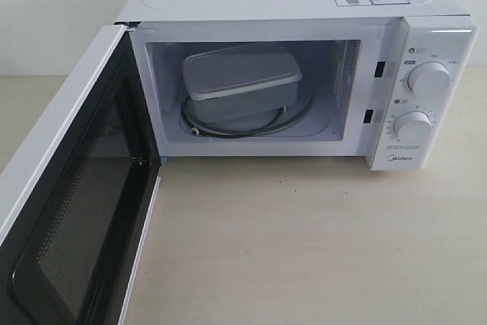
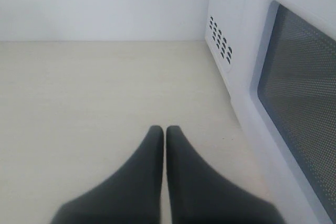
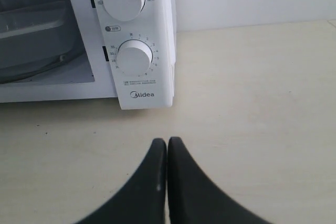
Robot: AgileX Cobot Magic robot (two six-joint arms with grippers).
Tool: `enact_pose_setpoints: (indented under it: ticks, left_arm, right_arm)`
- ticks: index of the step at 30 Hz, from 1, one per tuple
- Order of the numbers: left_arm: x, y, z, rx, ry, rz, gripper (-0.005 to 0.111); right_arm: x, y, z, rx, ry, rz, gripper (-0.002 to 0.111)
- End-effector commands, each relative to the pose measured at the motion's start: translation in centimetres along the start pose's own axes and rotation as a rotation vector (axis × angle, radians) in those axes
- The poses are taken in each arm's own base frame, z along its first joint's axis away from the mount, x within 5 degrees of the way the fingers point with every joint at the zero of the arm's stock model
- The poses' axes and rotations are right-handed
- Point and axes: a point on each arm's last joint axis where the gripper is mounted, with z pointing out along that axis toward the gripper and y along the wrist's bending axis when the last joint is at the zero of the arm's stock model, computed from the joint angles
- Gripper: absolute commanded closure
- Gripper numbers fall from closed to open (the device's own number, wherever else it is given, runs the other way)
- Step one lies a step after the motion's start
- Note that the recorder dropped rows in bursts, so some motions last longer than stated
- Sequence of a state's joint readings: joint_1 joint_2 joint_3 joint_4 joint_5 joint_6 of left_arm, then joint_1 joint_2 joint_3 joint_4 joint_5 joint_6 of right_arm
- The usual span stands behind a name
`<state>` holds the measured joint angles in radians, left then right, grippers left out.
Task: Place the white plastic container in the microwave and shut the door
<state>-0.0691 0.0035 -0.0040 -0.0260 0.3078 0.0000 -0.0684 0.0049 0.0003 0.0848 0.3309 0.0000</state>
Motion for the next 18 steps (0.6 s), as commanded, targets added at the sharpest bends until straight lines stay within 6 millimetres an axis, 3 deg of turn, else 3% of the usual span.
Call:
enact_pose_setpoints:
  ticks: [1, 6, 8, 9, 11, 13, 15, 18]
  left_arm:
    - [0.1, 0.0, 0.0, -0.002, -0.007, 0.004, 0.102]
    - [-0.7, 0.1, 0.0, -0.010, -0.093, 0.032, 0.102]
    - [-3.7, 0.0, -0.8, -0.010, -0.434, 0.068, 0.102]
    - [-6.0, -0.2, -2.3, -0.007, -0.733, 0.078, 0.102]
    - [-8.7, 0.4, -4.5, -0.068, -0.954, 0.031, 0.102]
    - [-12.4, 1.3, -5.7, -0.123, -0.853, -0.125, 0.102]
    - [-14.8, 0.7, -5.5, -0.088, -0.704, -0.087, 0.102]
    - [-17.4, -1.3, -4.2, 0.098, -0.488, 0.047, 0.102]
  right_arm:
    - [-0.1, 0.0, 0.0, 0.005, -0.011, -0.011, 0.108]
    - [-0.1, 0.0, 0.0, 0.005, -0.011, -0.011, 0.108]
    - [-0.1, 0.0, 0.0, 0.005, -0.011, -0.011, 0.108]
    - [-0.1, 0.0, 0.0, 0.005, -0.011, -0.011, 0.108]
    - [-0.1, 0.0, 0.0, 0.005, -0.011, -0.011, 0.108]
    - [-0.1, 0.0, 0.0, 0.003, -0.010, -0.005, 0.108]
    - [-0.1, 0.0, 0.0, 0.003, -0.010, -0.005, 0.108]
    - [-0.1, 0.0, 0.0, 0.003, -0.010, -0.005, 0.108]
